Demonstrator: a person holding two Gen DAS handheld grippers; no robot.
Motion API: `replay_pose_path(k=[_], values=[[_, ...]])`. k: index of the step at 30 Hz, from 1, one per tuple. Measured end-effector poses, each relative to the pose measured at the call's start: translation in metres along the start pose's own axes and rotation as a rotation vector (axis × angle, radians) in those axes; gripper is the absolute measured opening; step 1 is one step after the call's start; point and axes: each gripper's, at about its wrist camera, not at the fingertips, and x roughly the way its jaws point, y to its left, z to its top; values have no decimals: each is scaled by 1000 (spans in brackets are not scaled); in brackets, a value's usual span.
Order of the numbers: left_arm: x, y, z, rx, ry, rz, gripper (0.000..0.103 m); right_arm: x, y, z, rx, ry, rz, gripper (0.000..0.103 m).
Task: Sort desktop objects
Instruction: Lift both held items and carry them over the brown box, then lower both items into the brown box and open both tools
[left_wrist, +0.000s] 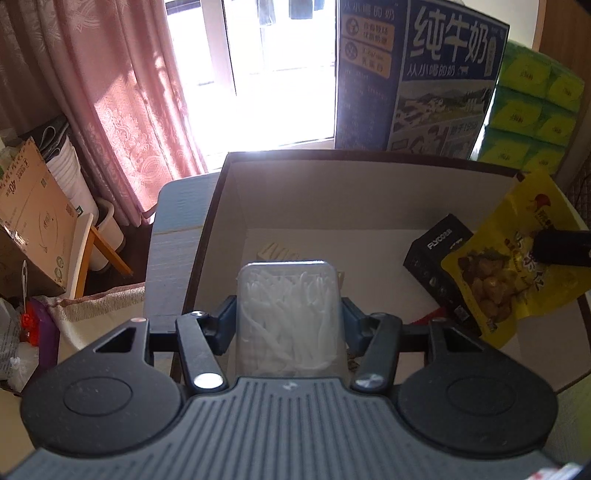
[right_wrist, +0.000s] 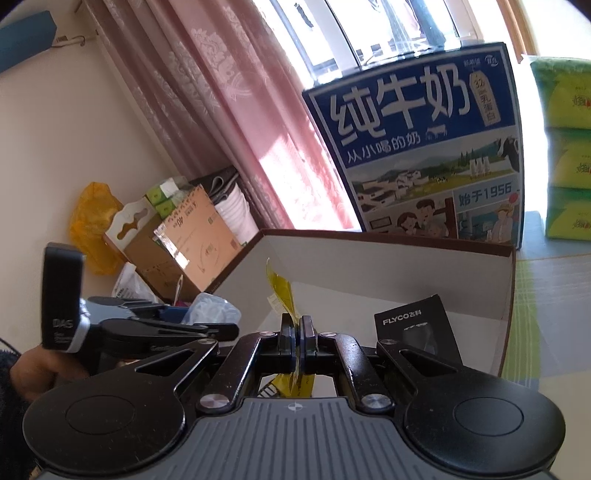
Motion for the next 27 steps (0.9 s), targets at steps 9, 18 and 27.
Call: replay_pose_path(k=[9,18,27], values=[[37,-8,-3,38,79,19,53,18,-9,-2,1,32,-21,0],[48,-17,3,98,73,47,54,32,-16,-4,-6,60,-36,0],[36,-10,7,71,58,33,55,50,-8,0,-133,100,-84,0]])
